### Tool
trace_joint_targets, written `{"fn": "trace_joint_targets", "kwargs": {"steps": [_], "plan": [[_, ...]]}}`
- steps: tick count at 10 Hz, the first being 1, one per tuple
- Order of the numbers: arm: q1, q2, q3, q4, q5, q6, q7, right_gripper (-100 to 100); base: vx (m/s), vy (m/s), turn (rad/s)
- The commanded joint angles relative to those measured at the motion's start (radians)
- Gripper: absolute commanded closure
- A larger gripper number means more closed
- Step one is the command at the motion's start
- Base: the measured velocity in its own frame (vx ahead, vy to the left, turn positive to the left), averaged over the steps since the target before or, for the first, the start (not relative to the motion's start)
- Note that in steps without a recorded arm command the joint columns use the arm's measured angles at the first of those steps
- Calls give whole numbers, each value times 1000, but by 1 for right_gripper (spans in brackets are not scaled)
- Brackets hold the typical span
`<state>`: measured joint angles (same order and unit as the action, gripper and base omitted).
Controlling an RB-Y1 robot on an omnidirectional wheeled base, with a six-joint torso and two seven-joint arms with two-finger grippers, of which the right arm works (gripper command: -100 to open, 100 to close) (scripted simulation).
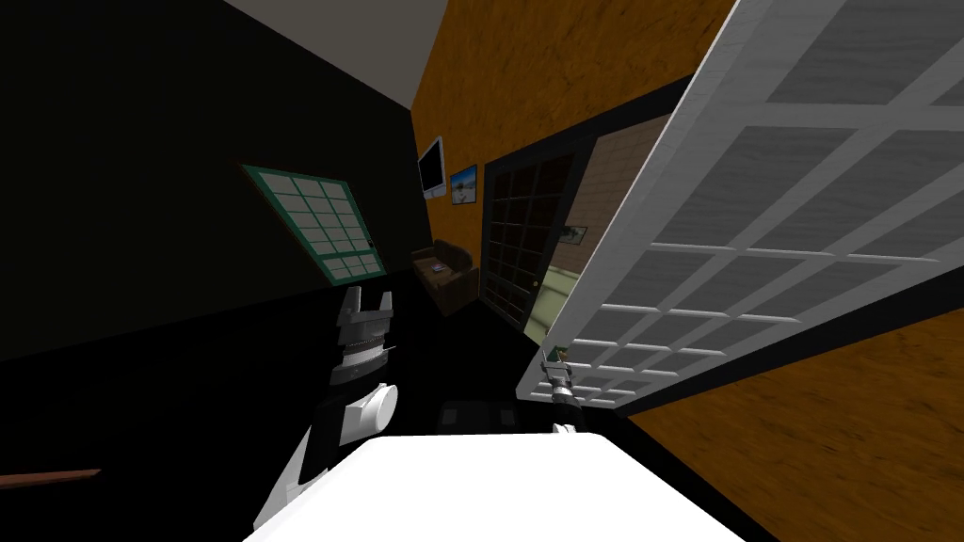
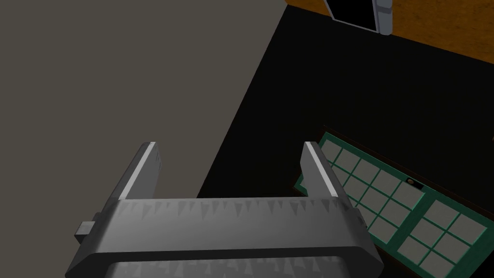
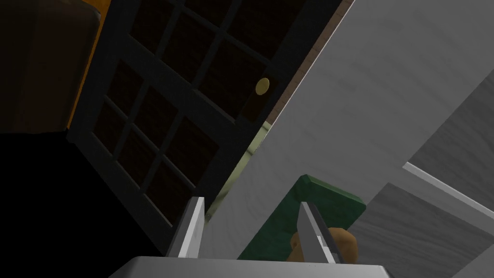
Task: Pull the door open
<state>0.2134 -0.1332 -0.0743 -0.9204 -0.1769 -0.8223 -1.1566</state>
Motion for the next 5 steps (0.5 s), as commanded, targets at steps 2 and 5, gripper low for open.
{"fn": "trace_joint_targets", "kwargs": {"steps": [2,5], "plan": [[5,-14,3,-5,-29,9,-71,-100,-66,-24,74],[-1,-18,19,-6,-48,11,-131,-100,-111,-38,82]]}}
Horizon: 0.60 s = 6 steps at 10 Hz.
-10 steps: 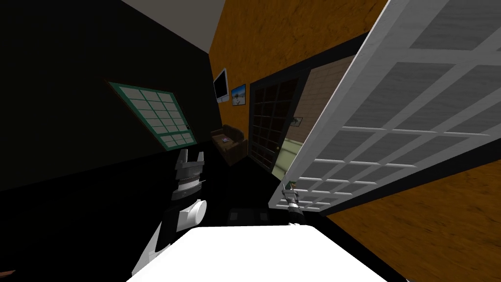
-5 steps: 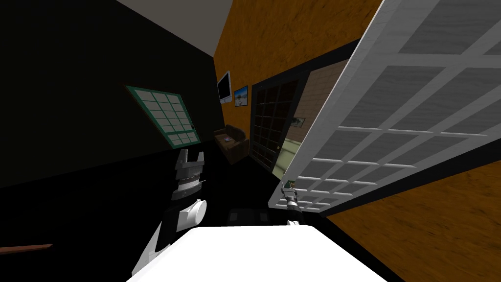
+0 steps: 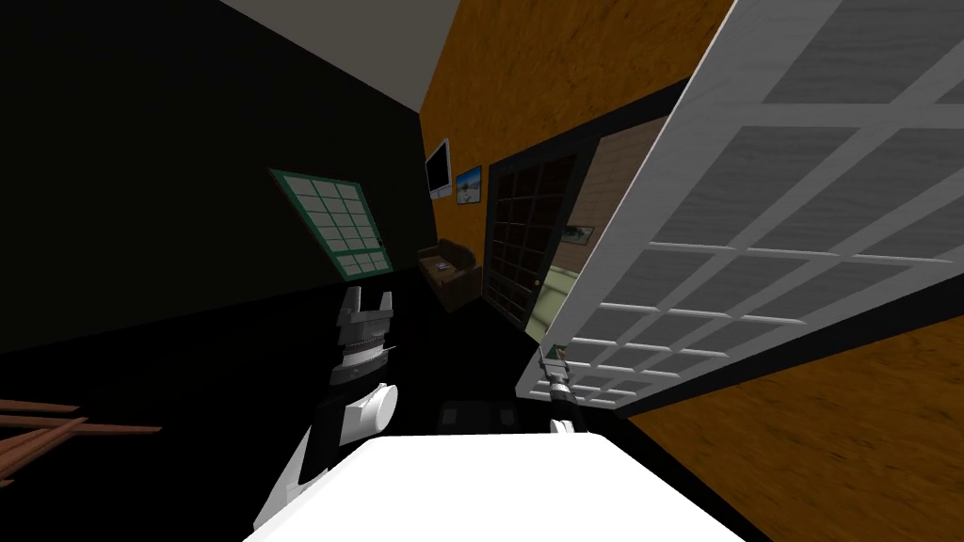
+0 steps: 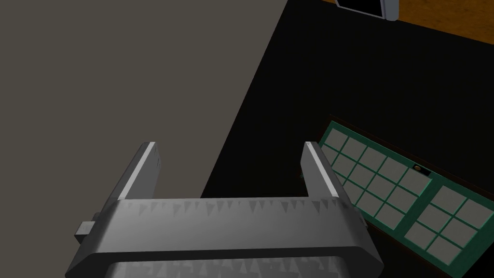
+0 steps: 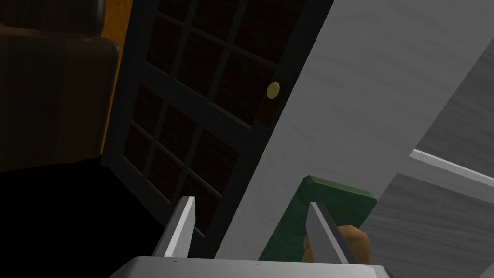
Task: Pull the door open
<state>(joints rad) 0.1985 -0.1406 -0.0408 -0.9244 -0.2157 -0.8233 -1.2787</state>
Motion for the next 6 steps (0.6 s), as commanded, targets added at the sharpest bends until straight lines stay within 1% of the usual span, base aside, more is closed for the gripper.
{"fn": "trace_joint_targets", "kwargs": {"steps": [1,6], "plan": [[11,-13,-7,-3,-18,13,-37,-100,-59,-22,28],[-2,-21,26,-6,-57,17,-158,-100,-94,-31,75]]}}
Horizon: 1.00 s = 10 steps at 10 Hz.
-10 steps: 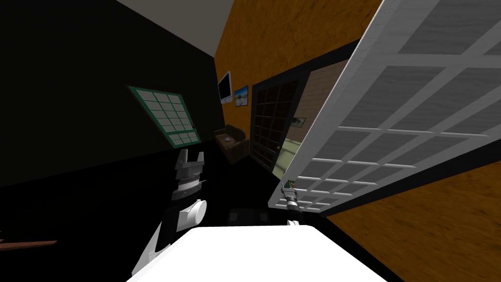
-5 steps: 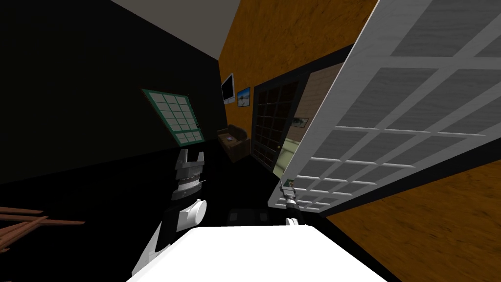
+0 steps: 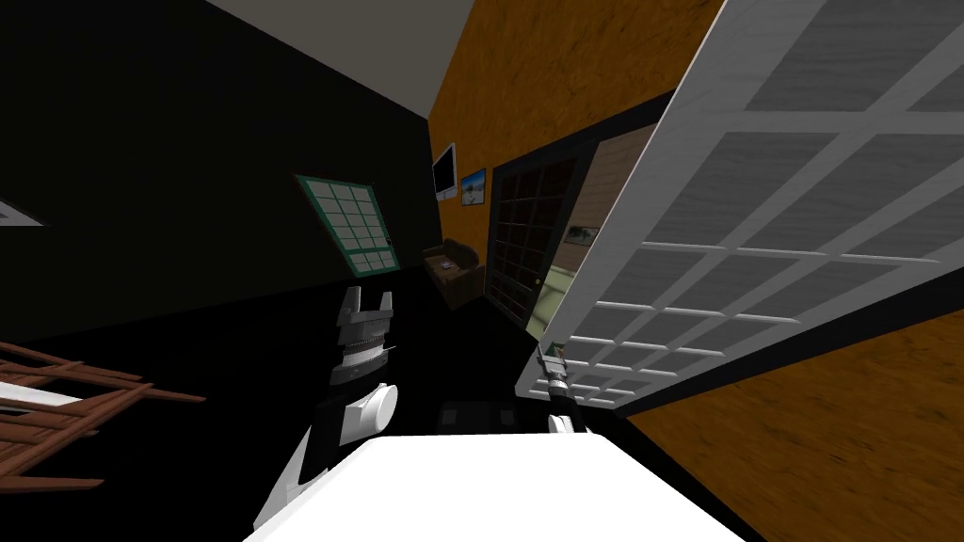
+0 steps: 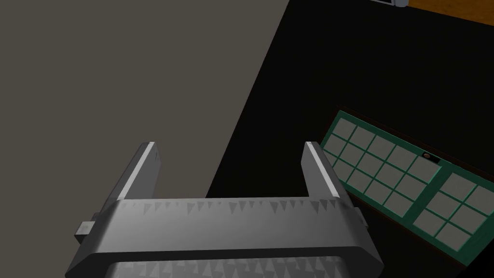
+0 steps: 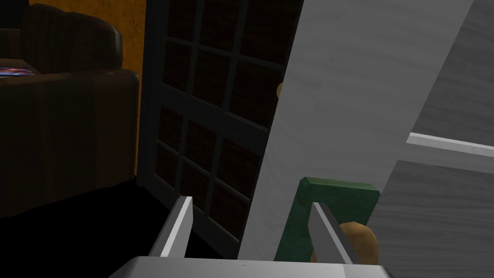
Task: Pull the door open
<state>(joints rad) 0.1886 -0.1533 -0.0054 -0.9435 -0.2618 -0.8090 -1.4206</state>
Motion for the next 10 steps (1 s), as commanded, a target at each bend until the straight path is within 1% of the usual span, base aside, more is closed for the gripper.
{"fn": "trace_joint_targets", "kwargs": {"steps": [1,3,4,6,7,8,9,10], "plan": [[6,-10,-4,12,-16,4,-35,-100,-86,-16,56],[3,-12,5,11,-27,5,-68,-100,-70,-22,45],[3,-12,5,11,-27,5,-68,-100,-40,-20,-1],[-1,-15,15,10,-39,6,-105,-100,-52,-21,52],[-13,-4,25,5,-29,-4,-91,-100,-30,15,55],[-6,-18,21,32,-33,-43,-114,-100,19,12,175],[2,-30,15,52,-36,-69,-128,-100,34,-13,178],[6,-36,12,63,-38,-83,-135,-100,44,-35,125]]}}
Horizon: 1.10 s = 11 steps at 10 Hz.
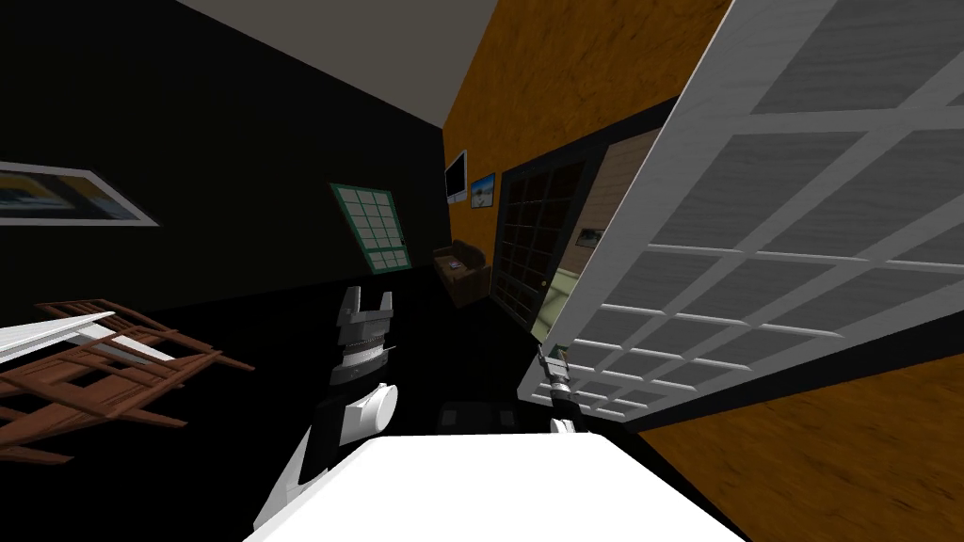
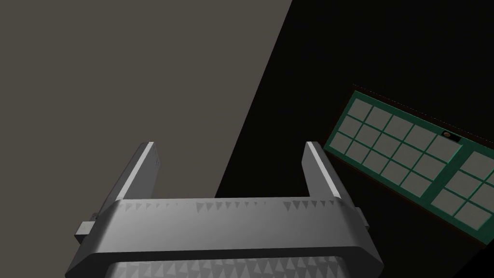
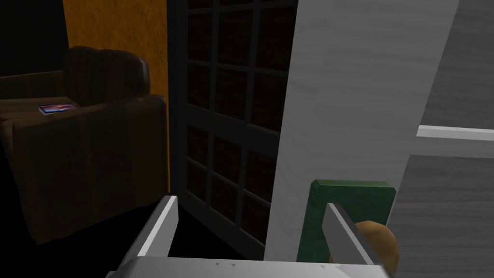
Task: Pull the door open
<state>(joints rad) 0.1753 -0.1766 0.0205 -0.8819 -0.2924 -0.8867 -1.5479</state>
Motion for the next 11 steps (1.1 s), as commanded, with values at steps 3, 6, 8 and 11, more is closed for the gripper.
{"fn": "trace_joint_targets", "kwargs": {"steps": [3,6,8,11], "plan": [[31,-32,-23,32,-12,-45,-29,-100,38,-37,65],[38,-42,-28,40,-15,-67,-40,-100,11,-16,44],[42,-48,-31,59,-16,-80,-47,-100,4,-8,38],[31,-38,-19,47,-9,-90,-44,100,-1,8,-2]]}}
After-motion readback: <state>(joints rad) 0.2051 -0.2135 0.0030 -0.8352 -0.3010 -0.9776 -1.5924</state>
